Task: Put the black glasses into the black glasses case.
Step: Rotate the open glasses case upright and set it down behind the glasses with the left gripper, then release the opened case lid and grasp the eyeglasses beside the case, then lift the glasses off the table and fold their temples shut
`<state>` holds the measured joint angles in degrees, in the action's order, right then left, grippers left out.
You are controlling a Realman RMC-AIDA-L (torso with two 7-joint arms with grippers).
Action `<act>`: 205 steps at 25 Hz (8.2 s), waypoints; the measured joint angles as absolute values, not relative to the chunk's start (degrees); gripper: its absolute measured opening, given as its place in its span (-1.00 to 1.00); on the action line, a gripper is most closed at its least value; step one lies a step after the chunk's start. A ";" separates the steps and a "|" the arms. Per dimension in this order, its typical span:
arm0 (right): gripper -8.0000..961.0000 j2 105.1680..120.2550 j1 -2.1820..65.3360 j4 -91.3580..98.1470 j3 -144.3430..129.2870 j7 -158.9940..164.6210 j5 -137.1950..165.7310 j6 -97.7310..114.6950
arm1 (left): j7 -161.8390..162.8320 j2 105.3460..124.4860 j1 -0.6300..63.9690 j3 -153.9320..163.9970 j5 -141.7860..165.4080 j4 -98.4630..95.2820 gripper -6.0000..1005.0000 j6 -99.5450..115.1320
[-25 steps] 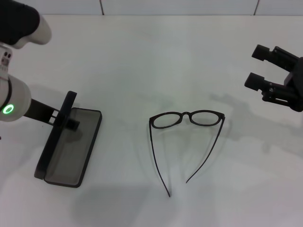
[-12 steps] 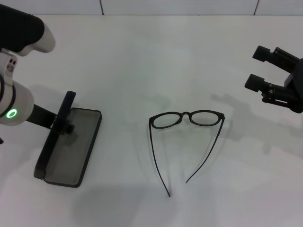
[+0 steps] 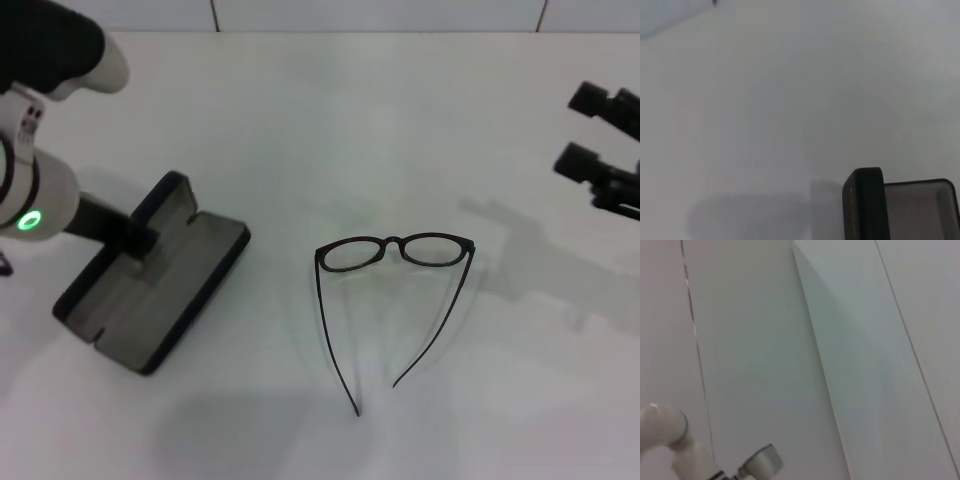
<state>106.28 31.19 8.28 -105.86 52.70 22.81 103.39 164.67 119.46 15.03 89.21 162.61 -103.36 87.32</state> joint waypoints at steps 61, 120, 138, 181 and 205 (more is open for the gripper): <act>0.79 105.12 30.55 9.14 -99.48 61.37 43.20 120.78 | 126.33 120.12 33.01 108.04 156.29 -72.80 -0.58 43.48; 0.76 106.05 28.43 9.33 -99.49 61.08 43.32 114.77 | 127.76 120.01 28.20 106.65 148.86 -84.16 -0.93 57.36; 0.70 99.60 44.07 31.20 -96.79 88.53 70.65 83.66 | 111.98 119.83 11.88 72.89 95.79 -99.51 -0.73 73.98; 0.05 116.27 68.84 28.62 -90.77 109.29 121.89 72.09 | 74.02 118.41 11.61 56.33 82.41 -44.36 -0.60 98.52; -0.77 116.26 66.36 31.90 -94.71 108.61 120.68 71.91 | 73.74 118.63 11.83 55.63 82.33 -42.08 -0.60 98.50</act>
